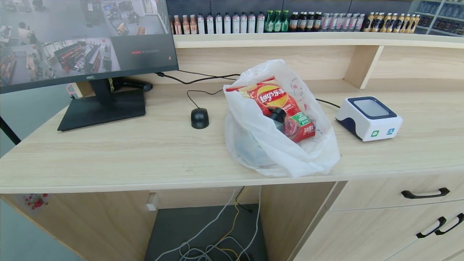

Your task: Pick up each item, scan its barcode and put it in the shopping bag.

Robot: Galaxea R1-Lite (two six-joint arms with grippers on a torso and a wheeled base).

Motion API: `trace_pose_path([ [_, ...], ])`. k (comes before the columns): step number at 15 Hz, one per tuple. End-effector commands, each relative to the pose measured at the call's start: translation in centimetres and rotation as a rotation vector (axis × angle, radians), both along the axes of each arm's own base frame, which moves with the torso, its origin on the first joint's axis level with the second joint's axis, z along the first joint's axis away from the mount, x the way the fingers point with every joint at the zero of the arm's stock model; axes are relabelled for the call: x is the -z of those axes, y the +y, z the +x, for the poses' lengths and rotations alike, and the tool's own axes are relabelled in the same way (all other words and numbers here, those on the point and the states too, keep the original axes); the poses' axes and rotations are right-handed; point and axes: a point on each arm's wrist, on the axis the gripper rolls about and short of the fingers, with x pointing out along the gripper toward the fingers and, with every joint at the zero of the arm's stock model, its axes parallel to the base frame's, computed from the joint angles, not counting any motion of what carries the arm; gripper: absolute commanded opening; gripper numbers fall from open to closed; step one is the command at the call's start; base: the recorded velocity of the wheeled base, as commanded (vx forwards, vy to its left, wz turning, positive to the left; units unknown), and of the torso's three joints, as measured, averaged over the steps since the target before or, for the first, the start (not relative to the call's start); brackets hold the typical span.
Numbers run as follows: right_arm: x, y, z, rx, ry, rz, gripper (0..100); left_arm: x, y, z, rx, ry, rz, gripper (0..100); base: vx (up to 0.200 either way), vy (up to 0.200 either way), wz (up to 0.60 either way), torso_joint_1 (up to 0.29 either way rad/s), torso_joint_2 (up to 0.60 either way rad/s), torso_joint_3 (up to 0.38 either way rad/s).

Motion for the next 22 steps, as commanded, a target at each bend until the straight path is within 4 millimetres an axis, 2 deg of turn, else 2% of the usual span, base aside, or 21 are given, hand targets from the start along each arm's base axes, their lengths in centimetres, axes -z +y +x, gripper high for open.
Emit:
trace_pose_path([
  [1,1.1,-0.8,-1.7,0.144,-0.144,0.034,100,0.0,0.0,0.0,0.001,-0.001,0.000,100,0.000,0.000,0.00,0.000,0.00,0.000],
  [4,1.1,-0.7,-1.5,0.313,-0.149,-0.046,100,0.0,0.0,0.0,0.000,-0.001,-0.003,100,0.000,0.000,0.00,0.000,0.00,0.000],
  [5,1.4,-0.8,-1.4,0.372,-0.122,-0.066,100,0.0,0.0,0.0,0.000,-0.001,-0.003,100,0.000,0.000,0.00,0.000,0.00,0.000],
  [8,1.4,-0.7,-1.0,0.409,-0.051,-0.062,100,0.0,0.0,0.0,0.000,-0.001,-0.005,100,0.000,0.000,0.00,0.000,0.00,0.000],
  [10,1.2,-0.4,-0.1,0.535,0.065,-0.114,100,0.0,0.0,0.0,0.000,0.001,-0.002,100,0.000,0.000,0.00,0.000,0.00,0.000],
  [11,1.3,-0.3,-0.3,0.597,0.043,-0.105,100,0.0,0.0,0.0,0.000,-0.001,-0.002,100,0.000,0.000,0.00,0.000,0.00,0.000],
  [12,1.4,-0.4,-1.0,0.584,-0.041,-0.071,100,0.0,0.0,0.0,0.000,-0.001,-0.003,100,0.000,0.000,0.00,0.000,0.00,0.000],
  [15,1.3,-0.3,-0.5,0.631,0.024,-0.090,100,0.0,0.0,0.0,0.000,0.001,-0.005,100,0.000,0.000,0.00,0.000,0.00,0.000],
  [17,1.3,-0.3,-0.6,0.640,0.011,-0.077,100,0.0,0.0,0.0,0.000,-0.001,-0.003,100,0.000,0.000,0.00,0.000,0.00,0.000],
  [19,1.4,-0.2,-0.9,0.726,-0.024,-0.062,100,0.0,0.0,0.0,0.000,-0.001,-0.005,100,0.000,0.000,0.00,0.000,0.00,0.000],
  [20,1.5,-0.3,-1.2,0.632,-0.052,-0.045,100,0.0,0.0,0.0,0.000,-0.001,-0.005,100,0.000,0.000,0.00,0.000,0.00,0.000],
  [22,1.5,-0.2,-1.2,0.618,-0.051,-0.014,100,0.0,0.0,0.0,0.000,-0.001,-0.005,100,0.000,0.000,0.00,0.000,0.00,0.000],
])
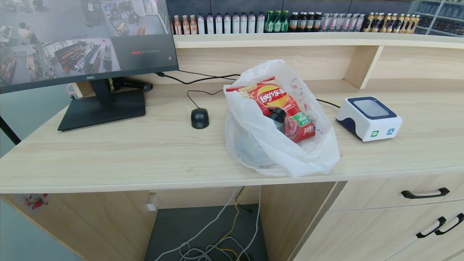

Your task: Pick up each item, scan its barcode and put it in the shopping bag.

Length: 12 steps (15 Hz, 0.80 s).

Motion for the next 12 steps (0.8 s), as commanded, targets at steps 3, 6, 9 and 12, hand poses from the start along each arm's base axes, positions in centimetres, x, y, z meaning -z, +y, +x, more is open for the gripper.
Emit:
trace_pose_path([
  [3,0.19,0.03,-0.67,-0.038,-0.088,-0.051,100,0.00,0.00,0.00,0.000,-0.001,-0.003,100,0.000,0.000,0.00,0.000,0.00,0.000],
  [6,0.18,0.02,-0.66,-0.032,-0.088,-0.013,100,0.01,0.00,0.00,0.000,0.001,-0.008,100,0.000,-0.067,0.00,-0.001,0.00,-0.001],
  [9,0.18,-0.01,-0.66,-0.018,-0.087,0.024,100,0.01,0.00,0.00,0.000,0.001,-0.010,100,0.000,-0.200,0.00,0.005,0.01,0.001],
  [12,0.18,-0.01,-0.66,-0.018,-0.087,0.021,100,0.01,0.00,0.00,0.000,0.001,-0.010,100,0.000,-0.200,0.00,0.017,0.00,-0.002],
])
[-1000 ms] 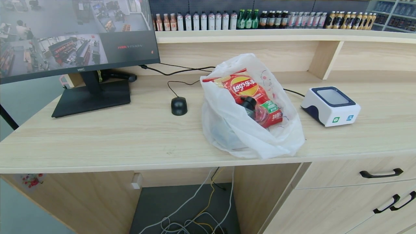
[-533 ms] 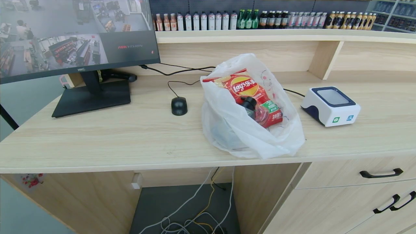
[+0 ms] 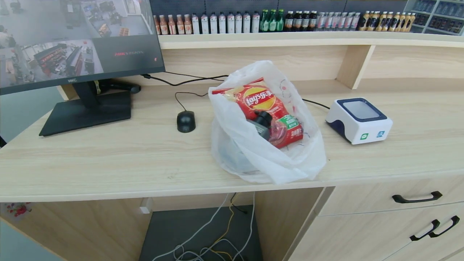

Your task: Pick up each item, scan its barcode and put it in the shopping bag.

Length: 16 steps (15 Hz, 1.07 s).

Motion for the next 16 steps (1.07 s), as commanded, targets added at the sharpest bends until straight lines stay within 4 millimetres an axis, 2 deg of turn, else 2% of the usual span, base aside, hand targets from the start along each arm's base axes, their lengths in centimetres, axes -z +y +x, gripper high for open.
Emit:
trace_pose_path([
  [1,-0.03,0.00,0.01,0.000,0.000,0.000,100,0.00,0.00,0.00,0.000,-0.001,-0.001,100,0.000,-0.200,0.00,0.002,0.00,0.002],
  [16,-0.01,0.00,0.01,0.001,0.001,-0.012,100,0.00,0.00,0.00,0.000,-0.001,-0.002,100,0.000,-0.200,0.00,0.002,0.00,0.003],
])
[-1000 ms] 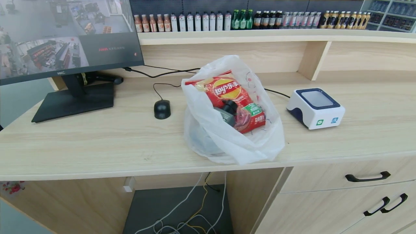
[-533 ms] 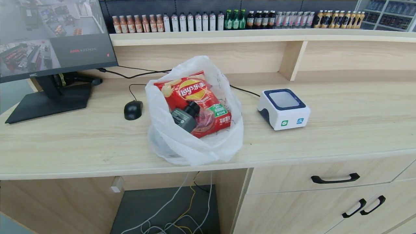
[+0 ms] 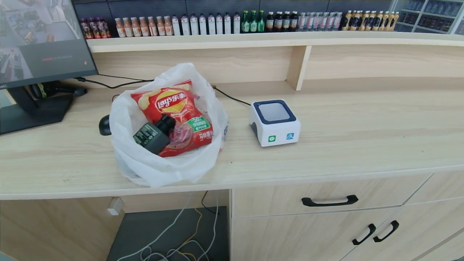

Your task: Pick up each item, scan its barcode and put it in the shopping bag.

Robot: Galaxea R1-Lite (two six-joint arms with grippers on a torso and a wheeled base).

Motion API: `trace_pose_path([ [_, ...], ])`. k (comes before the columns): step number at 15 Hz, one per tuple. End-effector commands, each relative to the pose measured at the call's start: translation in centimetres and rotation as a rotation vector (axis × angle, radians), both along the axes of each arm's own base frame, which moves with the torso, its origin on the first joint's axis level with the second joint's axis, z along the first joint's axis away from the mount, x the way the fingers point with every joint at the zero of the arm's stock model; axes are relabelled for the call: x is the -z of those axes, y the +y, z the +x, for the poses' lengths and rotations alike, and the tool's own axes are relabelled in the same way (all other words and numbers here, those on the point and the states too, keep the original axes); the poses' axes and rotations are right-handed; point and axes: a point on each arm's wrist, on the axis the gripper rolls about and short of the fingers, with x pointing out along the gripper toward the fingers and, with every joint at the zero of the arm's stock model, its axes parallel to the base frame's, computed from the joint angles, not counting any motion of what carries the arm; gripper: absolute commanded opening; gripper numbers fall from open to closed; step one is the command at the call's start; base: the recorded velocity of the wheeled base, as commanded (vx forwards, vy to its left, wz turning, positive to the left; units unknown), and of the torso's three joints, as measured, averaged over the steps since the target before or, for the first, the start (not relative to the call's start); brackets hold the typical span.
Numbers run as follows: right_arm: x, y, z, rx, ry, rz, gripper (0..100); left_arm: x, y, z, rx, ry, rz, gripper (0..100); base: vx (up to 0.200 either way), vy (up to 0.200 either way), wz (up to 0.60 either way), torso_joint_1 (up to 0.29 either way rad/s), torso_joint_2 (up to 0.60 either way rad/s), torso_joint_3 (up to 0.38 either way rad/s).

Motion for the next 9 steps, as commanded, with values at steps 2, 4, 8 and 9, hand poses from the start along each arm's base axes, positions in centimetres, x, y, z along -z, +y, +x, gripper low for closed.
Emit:
trace_pose_path([
  [2,0.01,0.00,0.01,-0.001,0.003,-0.001,100,0.00,0.00,0.00,0.000,-0.001,0.000,100,0.000,-0.200,0.00,0.005,0.00,0.002],
  [4,-0.01,0.00,0.01,-0.001,0.001,0.002,100,0.00,0.00,0.00,0.000,-0.001,0.001,100,0.000,-0.200,0.00,0.002,0.00,0.002],
  [8,0.01,0.00,0.01,-0.001,0.002,-0.004,100,-0.02,0.00,0.00,0.000,-0.002,0.011,100,0.000,0.000,0.00,0.000,0.00,0.000],
  [9,0.01,0.00,0.01,-0.001,0.002,-0.004,100,-0.02,0.00,0.00,0.000,-0.002,0.011,100,0.000,0.000,0.00,0.000,0.00,0.000],
])
